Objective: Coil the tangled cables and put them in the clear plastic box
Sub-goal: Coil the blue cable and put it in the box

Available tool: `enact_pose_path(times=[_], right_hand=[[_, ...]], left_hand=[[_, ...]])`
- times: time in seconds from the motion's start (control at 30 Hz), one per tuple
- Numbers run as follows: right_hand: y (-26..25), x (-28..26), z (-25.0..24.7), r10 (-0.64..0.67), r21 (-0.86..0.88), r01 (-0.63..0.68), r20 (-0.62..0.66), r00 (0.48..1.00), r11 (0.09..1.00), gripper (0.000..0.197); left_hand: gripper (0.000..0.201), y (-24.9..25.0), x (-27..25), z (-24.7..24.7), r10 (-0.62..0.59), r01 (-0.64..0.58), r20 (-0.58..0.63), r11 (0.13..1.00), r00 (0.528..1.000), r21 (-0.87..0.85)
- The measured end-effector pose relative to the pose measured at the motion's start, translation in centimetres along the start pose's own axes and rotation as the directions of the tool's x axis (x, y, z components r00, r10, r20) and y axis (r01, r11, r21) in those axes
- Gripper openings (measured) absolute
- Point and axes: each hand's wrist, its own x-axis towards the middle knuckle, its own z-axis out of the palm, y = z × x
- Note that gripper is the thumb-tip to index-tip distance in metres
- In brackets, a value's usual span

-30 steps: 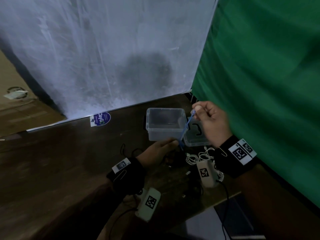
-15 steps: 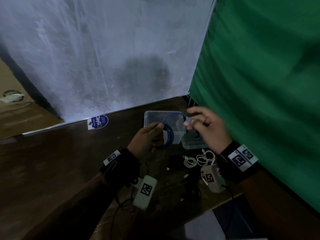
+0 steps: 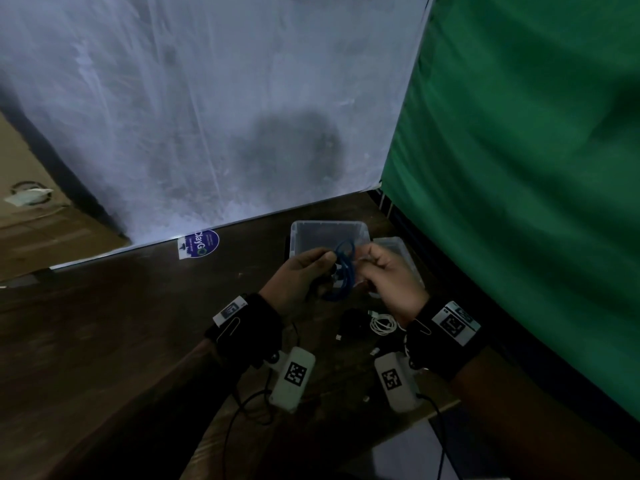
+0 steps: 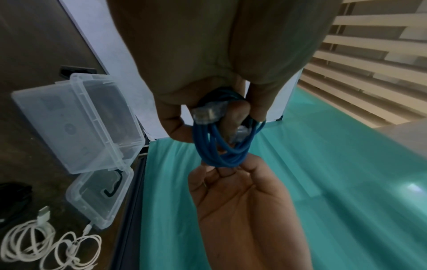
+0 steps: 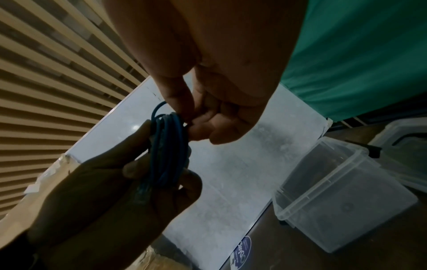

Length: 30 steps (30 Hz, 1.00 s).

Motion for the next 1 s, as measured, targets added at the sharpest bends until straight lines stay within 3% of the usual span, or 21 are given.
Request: enact_pose_path(times=[0.1,0.2,0.23,0.4,0.5,0.57,0.67,0.77,0.9,1.0], right_hand=[[0.0,-0.1,0.3,0.048,0.123,-0.053,0.043,0.998,0.991,0.027],[0.6,-0.3,0.8,-0.009,0.061,0.004,0.081,0.997,0.998,0.067],[0.8,-0.3,1.0,-0.043,0.021,0.042,0.065,0.997,0.999,0.071],[0.6,-0.6,1.8,-0.166,0.037,0.168,-0.039,0.985,0.985,0.039],[0.3,-0.9,2.2,-0.179,0.07,0.184,-0.073,0.981,0.98,0.041],[0.3,-1.1,2.2,-0.199,-0.004,0.199,-0.079,0.977,0.98,0.043],[0.0,-1.3,1.8,-0.291,-0.162,0.27,-0.122,0.949,0.949,0.024],[-0.4,-1.3,1.6,-0.311,-0.169,0.295,-0.082,0.947,0.941,0.018],[-0.2,-1.1,1.0,-0.213,-0.11,0.219,0.062,0.975,0.97,0.059],[-0.2,-0.9,0.8,-0.21,-0.063,0.213,0.048,0.976,0.975,0.061]], left_hand=[[0.025,0.4,-0.1,0.1,-0.017,0.017,0.017,1.0,1.0,-0.014],[0.027,0.7,-0.2,0.4,-0.01,0.011,0.012,0.997,1.0,-0.082],[0.027,0.6,-0.2,0.5,0.0,0.001,0.012,0.994,1.0,-0.107],[0.033,0.0,0.0,0.7,0.044,-0.045,-0.003,0.992,0.999,-0.116],[0.039,-0.4,0.1,0.9,0.071,-0.073,-0.025,0.996,0.997,-0.058],[0.034,-0.7,0.1,1.1,0.089,-0.09,-0.05,0.996,0.995,-0.009],[0.025,-1.0,-0.3,1.7,0.118,-0.117,-0.053,0.993,0.992,0.016],[0.023,-0.9,-0.4,2.0,0.133,-0.134,-0.085,0.991,0.988,-0.006],[0.034,-0.5,0.0,1.4,0.08,-0.089,-0.084,0.989,0.993,-0.115],[0.036,-0.6,0.3,1.1,0.08,-0.084,-0.049,0.99,0.996,-0.11]])
